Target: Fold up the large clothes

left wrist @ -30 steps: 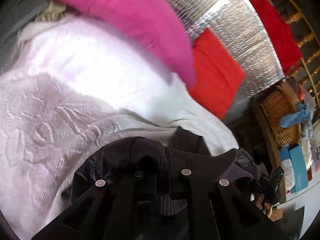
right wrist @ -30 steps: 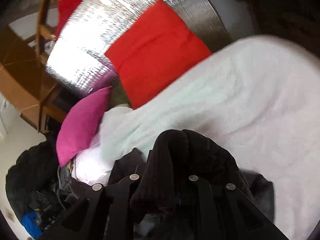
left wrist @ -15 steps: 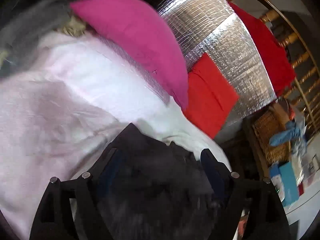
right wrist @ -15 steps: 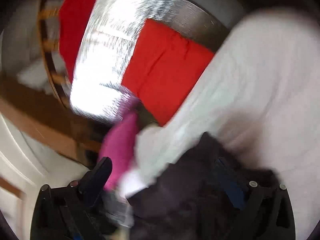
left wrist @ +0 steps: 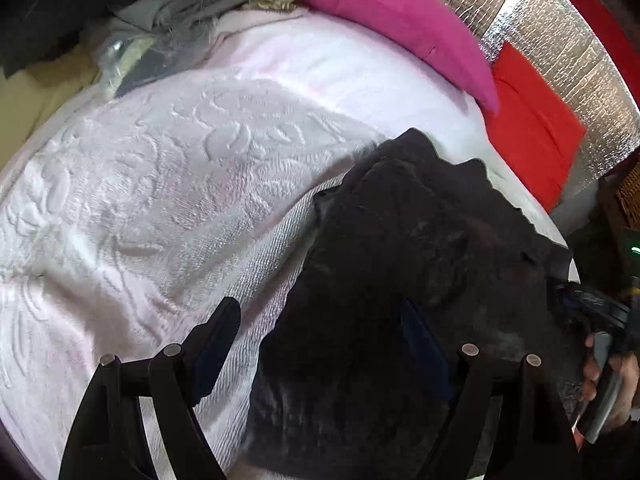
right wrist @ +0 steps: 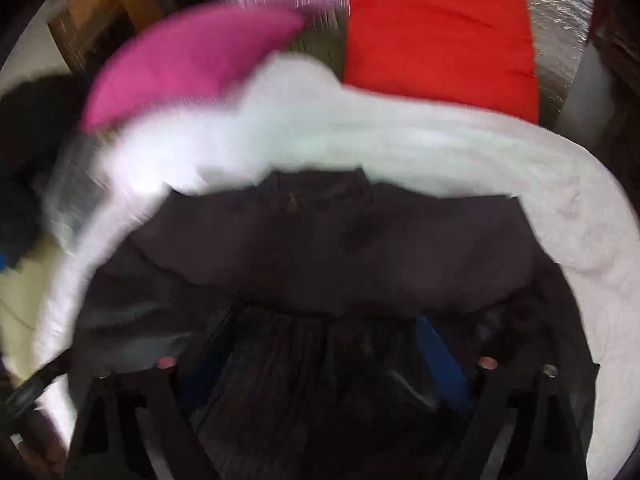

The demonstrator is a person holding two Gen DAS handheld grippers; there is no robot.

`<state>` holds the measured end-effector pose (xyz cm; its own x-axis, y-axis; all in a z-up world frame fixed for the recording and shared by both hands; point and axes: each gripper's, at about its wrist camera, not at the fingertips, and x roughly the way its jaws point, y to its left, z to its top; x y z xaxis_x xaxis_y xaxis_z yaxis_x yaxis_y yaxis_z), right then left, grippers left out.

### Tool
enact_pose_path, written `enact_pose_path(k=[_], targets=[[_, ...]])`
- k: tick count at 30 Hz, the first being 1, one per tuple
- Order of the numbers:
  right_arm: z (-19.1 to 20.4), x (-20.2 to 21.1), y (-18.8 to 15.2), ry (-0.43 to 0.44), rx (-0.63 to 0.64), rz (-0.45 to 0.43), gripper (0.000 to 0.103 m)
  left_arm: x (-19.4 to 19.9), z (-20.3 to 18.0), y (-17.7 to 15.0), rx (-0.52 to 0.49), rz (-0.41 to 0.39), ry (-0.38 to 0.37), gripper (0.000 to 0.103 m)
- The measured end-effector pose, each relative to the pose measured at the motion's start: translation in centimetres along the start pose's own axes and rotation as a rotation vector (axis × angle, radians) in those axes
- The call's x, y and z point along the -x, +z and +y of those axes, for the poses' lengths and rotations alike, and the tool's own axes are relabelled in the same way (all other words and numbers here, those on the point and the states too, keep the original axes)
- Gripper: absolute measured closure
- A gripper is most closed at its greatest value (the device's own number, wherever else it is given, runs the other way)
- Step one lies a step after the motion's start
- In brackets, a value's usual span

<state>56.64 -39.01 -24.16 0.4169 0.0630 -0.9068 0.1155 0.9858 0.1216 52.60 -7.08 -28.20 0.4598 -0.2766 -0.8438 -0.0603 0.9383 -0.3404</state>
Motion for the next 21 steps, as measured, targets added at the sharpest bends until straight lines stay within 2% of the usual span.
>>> enact_pose_path(k=[1, 2, 3, 4, 5, 7, 10, 12, 14, 15, 16, 18, 20, 21], targets=[[0.1, -1.2, 0.2, -0.007, -0.013, 0.028, 0.037, -0.4, 0.3, 0.2, 0.016, -0.001, -0.048, 0.033], [0.0, -1.8, 0.3, -0.013, -0.008, 0.011, 0.038, -0.8, 0.3, 0.3, 0.022, 0.005, -0.078, 0.048], [0.2, -2.0, 0.7, -0.02, 0.0, -0.005, 0.049, -1.2, 0.4, 0.5, 0.025, 0.01, -0.106, 0.058], [0.3, -2.1, 1.1, -0.051, -0.005, -0.012, 0.076, -1.3, 0.3, 0.6, 0.023, 0.001, -0.117, 0.063], [0.2, -2.1, 1.5, -0.051, -0.02, -0.02, 0.081, -1.4, 0.1, 0.9, 0.02, -0.017, -0.128, 0.071], [0.4, -1.8, 2.5, -0.068, -0.023, -0.064, 0.096, -1.4, -0.5, 1.6, 0.023, -0.041, -0.129, 0.074], [0.5, -2.7, 3.9, -0.088, -0.064, -0.107, 0.097, -1.3, -1.1, 2.1, 0.004, -0.086, -0.128, 0.077], [0.0, -3.3, 4.3, -0.092, -0.091, -0.123, 0.098, -1.8, -1.0, 2.4, 0.015, -0.081, -0.126, 0.074], [-0.3, -3.0, 4.3, -0.053, -0.132, -0.159, 0.098, -2.3, -0.9, 2.5, 0.019, -0.058, -0.1, 0.063], [-0.9, -2.3, 4.0, 0.005, -0.164, -0.175, 0.096, -2.1, -0.9, 2.7, 0.023, -0.051, -0.09, 0.053], [-1.4, -1.7, 3.6, 0.057, -0.196, -0.181, 0.093, -1.9, -0.9, 2.8, 0.03, -0.043, -0.087, 0.05], [-4.4, 1.2, 2.3, 0.237, -0.303, -0.205, 0.093, -0.8, -0.8, 2.8, 0.039, -0.037, -0.116, 0.032], [-7.1, 4.7, 0.7, 0.376, -0.371, -0.254, 0.091, 1.0, -0.6, 2.2, 0.028, -0.059, -0.128, 0.025], [-8.2, 6.4, -0.2, 0.409, -0.383, -0.272, 0.077, 1.7, -0.6, 2.0, 0.016, -0.071, -0.122, 0.024]])
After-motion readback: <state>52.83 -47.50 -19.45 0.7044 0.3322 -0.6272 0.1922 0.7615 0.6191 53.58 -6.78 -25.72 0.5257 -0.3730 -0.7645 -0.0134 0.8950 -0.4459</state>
